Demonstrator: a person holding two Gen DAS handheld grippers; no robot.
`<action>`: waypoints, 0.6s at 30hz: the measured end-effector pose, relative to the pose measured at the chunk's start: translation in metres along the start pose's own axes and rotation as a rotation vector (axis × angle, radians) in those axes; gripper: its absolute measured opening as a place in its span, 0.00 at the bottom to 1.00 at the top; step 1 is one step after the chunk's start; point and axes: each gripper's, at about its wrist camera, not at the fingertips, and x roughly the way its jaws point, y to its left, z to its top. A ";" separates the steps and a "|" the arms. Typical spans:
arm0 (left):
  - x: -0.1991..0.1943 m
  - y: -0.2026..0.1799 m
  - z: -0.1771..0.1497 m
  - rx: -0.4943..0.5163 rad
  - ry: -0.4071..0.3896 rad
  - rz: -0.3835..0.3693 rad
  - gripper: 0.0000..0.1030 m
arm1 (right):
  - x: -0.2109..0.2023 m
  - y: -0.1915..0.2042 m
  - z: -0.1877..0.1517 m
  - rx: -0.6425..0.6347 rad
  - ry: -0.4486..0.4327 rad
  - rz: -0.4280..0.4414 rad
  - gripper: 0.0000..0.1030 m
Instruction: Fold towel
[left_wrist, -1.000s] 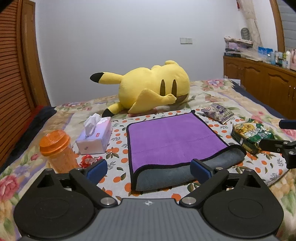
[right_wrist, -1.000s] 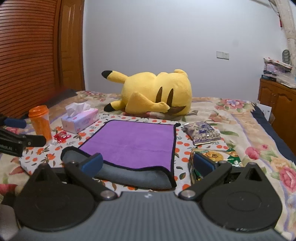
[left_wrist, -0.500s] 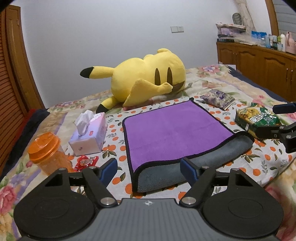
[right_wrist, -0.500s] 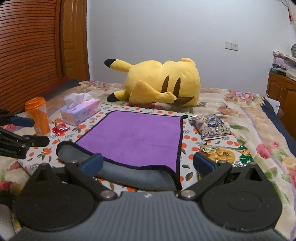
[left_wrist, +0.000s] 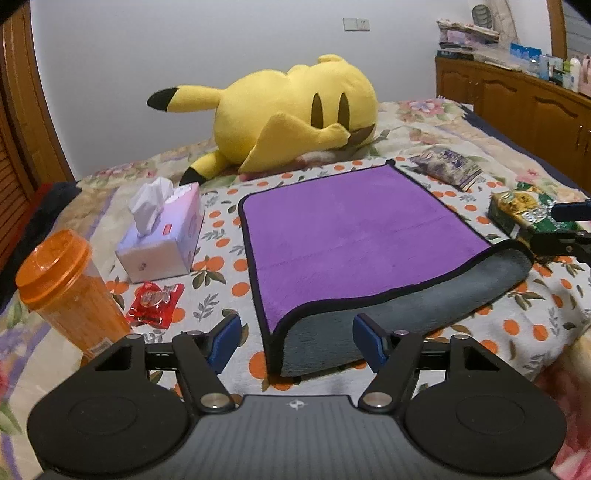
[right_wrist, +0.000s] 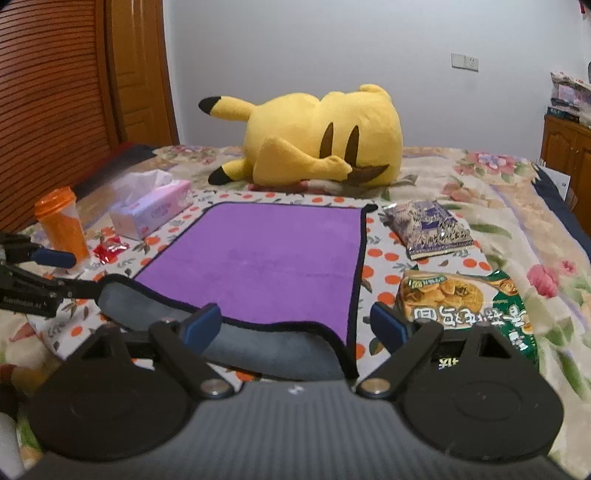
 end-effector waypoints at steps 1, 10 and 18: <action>0.004 0.002 0.000 -0.004 0.008 0.000 0.67 | 0.002 -0.001 0.000 -0.001 0.009 0.004 0.85; 0.026 0.014 -0.002 -0.032 0.062 -0.017 0.61 | 0.024 -0.007 -0.006 -0.009 0.096 0.035 0.80; 0.036 0.017 -0.003 -0.050 0.088 -0.036 0.55 | 0.039 -0.016 -0.010 0.014 0.160 0.046 0.77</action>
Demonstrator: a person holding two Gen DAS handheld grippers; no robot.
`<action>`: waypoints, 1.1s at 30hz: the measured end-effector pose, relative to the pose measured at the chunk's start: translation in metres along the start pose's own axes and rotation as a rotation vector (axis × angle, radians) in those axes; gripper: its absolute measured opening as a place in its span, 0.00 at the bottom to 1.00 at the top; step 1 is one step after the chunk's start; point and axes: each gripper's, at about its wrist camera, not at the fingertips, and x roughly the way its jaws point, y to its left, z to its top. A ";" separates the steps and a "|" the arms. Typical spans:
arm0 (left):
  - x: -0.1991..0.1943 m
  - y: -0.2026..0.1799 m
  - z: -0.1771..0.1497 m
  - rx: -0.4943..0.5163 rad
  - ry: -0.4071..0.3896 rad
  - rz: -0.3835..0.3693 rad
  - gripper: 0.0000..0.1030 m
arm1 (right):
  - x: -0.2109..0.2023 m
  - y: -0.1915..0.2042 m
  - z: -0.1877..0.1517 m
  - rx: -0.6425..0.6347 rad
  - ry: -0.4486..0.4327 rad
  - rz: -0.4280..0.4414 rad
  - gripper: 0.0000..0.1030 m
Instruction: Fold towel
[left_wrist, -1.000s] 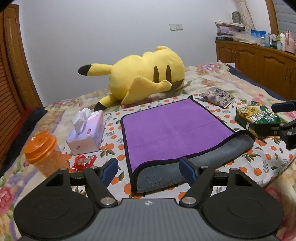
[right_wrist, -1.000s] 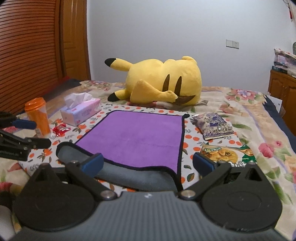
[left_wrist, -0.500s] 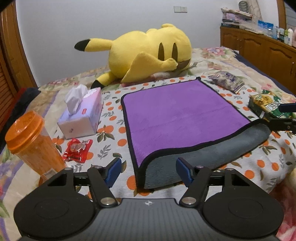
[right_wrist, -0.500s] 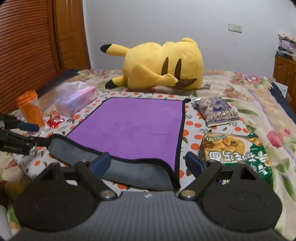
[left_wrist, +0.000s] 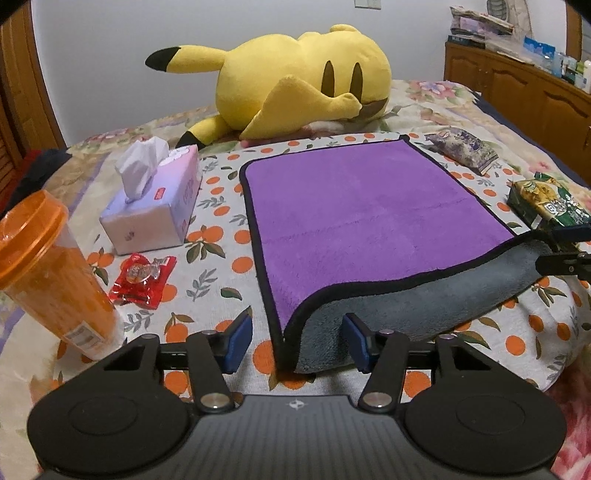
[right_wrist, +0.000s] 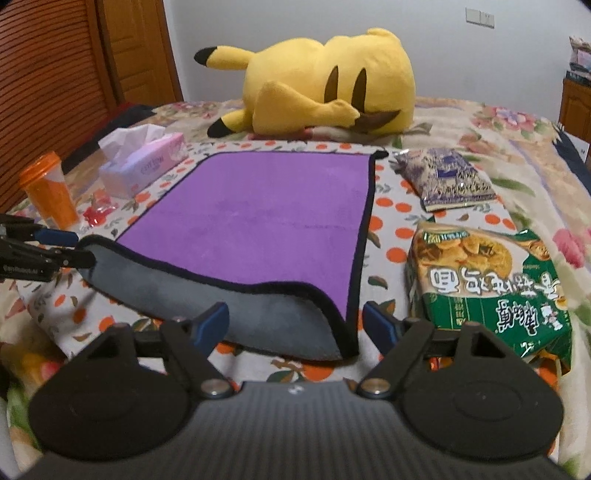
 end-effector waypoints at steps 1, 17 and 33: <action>0.002 0.001 0.000 -0.005 0.005 -0.001 0.55 | 0.002 -0.002 0.000 0.000 0.009 0.002 0.77; 0.012 0.002 -0.006 -0.040 0.066 -0.061 0.30 | 0.013 -0.010 -0.003 0.009 0.078 0.035 0.49; 0.006 0.002 -0.003 -0.053 0.039 -0.062 0.09 | 0.009 -0.012 -0.002 -0.024 0.039 0.016 0.05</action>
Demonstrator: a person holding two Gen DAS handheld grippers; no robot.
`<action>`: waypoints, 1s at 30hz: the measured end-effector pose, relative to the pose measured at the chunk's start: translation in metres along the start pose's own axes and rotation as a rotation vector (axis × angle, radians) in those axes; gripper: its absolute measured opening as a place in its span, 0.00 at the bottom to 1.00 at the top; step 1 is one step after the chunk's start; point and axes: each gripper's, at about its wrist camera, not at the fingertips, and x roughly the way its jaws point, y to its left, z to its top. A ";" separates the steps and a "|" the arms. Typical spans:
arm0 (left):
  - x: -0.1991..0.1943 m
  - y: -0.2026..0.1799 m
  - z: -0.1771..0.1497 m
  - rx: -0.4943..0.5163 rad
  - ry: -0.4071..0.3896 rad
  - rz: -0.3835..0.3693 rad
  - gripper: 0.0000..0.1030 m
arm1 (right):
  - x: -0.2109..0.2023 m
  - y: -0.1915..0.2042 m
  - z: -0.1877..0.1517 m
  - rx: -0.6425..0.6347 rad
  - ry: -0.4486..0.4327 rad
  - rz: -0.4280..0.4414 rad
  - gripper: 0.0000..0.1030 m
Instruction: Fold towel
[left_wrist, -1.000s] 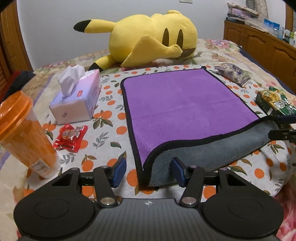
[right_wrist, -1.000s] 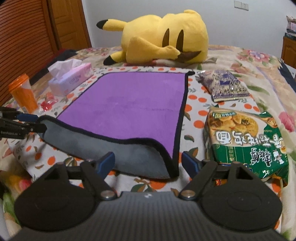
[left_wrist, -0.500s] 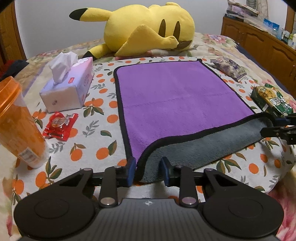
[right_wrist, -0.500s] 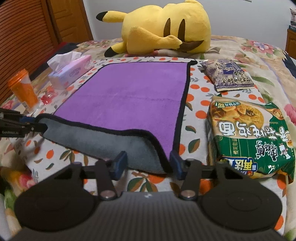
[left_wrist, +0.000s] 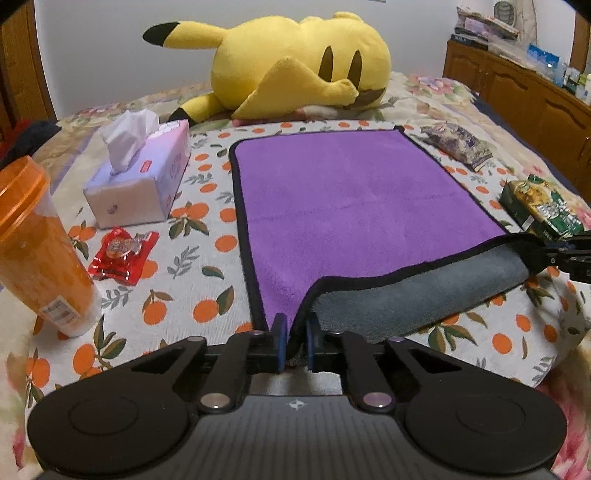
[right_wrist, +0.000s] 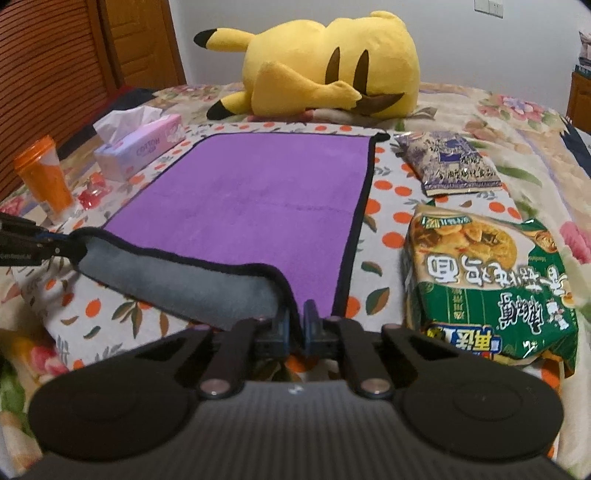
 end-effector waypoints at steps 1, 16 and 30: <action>-0.001 0.000 0.001 0.000 -0.006 -0.004 0.08 | 0.000 0.000 0.000 -0.002 -0.004 0.003 0.04; -0.035 -0.003 0.017 -0.021 -0.149 -0.026 0.06 | -0.017 -0.002 0.011 0.001 -0.129 0.008 0.04; -0.021 -0.009 0.030 0.020 -0.164 -0.025 0.06 | -0.005 -0.002 0.020 -0.070 -0.151 -0.010 0.04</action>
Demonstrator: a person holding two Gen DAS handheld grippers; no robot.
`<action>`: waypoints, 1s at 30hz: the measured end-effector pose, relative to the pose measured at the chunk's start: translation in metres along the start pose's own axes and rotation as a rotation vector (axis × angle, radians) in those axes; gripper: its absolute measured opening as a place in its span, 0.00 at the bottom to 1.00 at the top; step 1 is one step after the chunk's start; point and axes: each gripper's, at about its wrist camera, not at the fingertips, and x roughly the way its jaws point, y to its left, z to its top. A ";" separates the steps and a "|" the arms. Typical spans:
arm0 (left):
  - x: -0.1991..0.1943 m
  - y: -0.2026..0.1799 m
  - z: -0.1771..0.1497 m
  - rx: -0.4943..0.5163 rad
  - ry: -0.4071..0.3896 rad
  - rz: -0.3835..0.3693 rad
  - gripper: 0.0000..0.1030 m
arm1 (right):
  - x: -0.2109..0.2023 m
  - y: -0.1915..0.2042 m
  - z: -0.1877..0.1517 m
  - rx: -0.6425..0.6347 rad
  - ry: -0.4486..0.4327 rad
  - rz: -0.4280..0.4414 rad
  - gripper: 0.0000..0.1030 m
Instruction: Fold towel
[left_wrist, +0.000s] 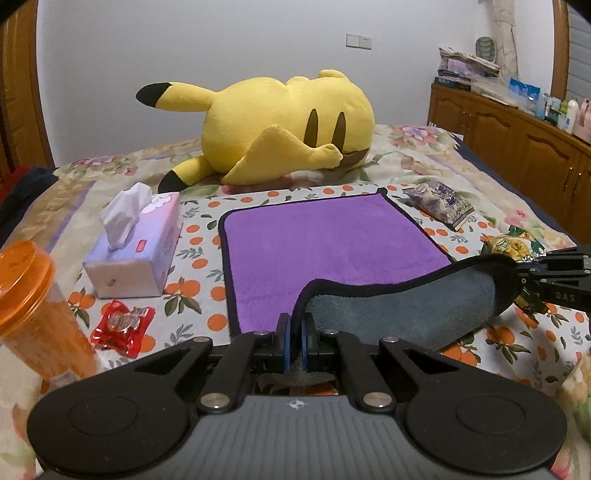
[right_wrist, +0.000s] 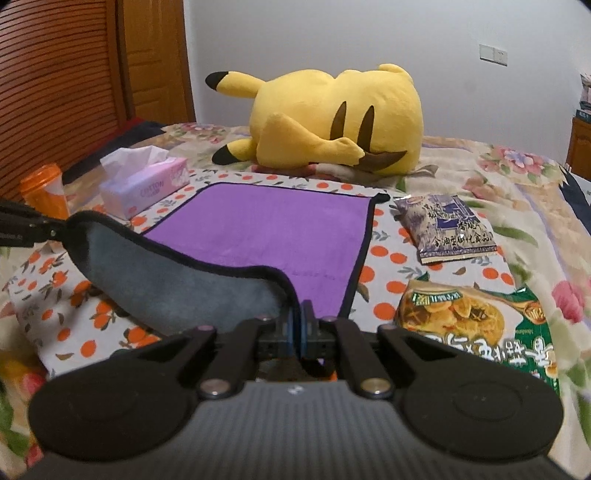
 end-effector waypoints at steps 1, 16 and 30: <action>0.001 0.000 0.001 0.002 -0.001 0.000 0.06 | 0.001 0.000 0.001 -0.004 -0.002 0.001 0.04; 0.024 0.008 0.015 0.018 -0.005 0.020 0.06 | 0.020 -0.006 0.009 -0.048 -0.024 -0.014 0.04; 0.039 0.010 0.029 0.036 -0.026 0.031 0.06 | 0.037 -0.013 0.017 -0.064 -0.032 -0.025 0.04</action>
